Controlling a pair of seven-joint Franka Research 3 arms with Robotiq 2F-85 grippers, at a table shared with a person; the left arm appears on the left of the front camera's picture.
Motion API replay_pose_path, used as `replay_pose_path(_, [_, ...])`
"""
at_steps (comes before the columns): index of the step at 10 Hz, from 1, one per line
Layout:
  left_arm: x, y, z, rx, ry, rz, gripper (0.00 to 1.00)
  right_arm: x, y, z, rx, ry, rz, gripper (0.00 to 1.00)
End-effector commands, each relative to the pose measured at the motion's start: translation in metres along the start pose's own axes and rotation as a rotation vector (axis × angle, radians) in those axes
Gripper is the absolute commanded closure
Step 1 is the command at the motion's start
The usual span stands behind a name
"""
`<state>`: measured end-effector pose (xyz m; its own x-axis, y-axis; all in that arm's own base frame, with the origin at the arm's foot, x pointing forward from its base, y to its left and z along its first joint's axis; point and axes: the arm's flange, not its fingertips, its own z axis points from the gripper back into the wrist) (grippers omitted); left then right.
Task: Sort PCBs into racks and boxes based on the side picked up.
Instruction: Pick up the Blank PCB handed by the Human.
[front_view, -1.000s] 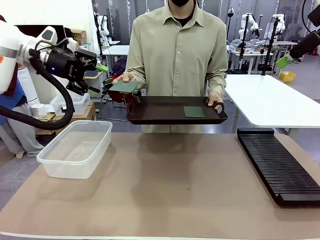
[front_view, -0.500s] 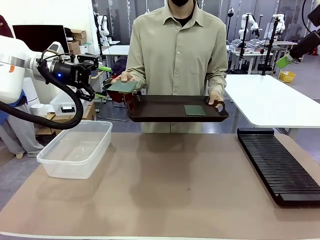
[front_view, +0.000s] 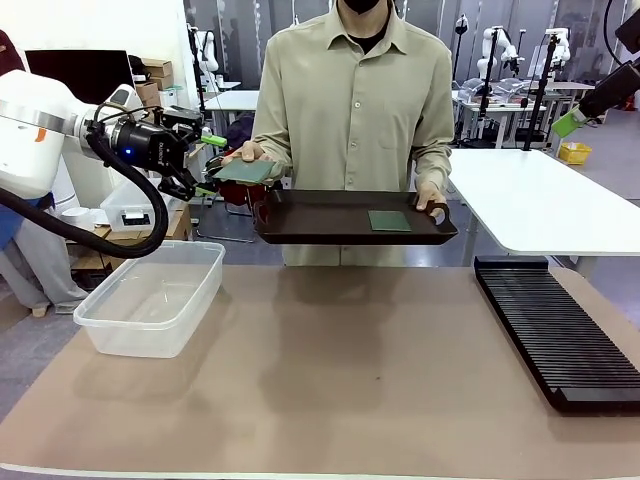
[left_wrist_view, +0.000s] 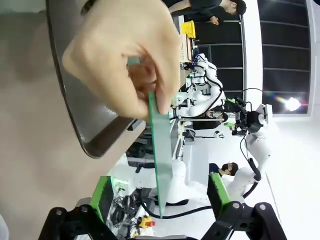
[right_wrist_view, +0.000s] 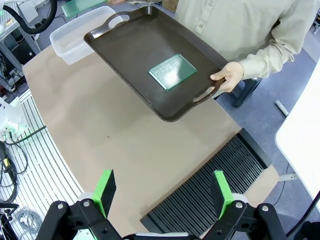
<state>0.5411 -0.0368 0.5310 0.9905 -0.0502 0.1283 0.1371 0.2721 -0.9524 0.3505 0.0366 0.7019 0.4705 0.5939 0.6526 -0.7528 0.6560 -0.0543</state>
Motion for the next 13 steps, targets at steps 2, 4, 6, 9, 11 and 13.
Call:
replay_pose_path(2, [0.014,0.003,-0.001,0.001,-0.027,-0.078,0.0,-0.001,0.002,0.0,0.002,0.005,0.007,0.0])
replay_pose_path(4, [0.02,0.001,-0.004,-0.02,-0.017,-0.073,0.0,-0.001,0.002,0.0,0.002,0.005,0.007,0.0])
replay_pose_path(6, [0.019,0.002,-0.001,-0.077,0.006,-0.073,0.6,-0.001,0.002,0.0,0.002,0.005,0.007,0.0])
replay_pose_path(9, [0.017,0.004,0.0,-0.084,0.026,-0.061,0.65,-0.001,0.002,0.0,0.002,0.005,0.007,0.0])
replay_pose_path(11, [0.016,0.004,0.001,-0.089,0.034,-0.054,1.0,-0.001,0.002,0.0,0.002,0.005,0.007,0.0])
replay_pose_path(13, [0.016,0.004,0.001,-0.095,0.044,-0.054,1.0,-0.001,0.002,0.0,0.002,0.005,0.007,0.0])
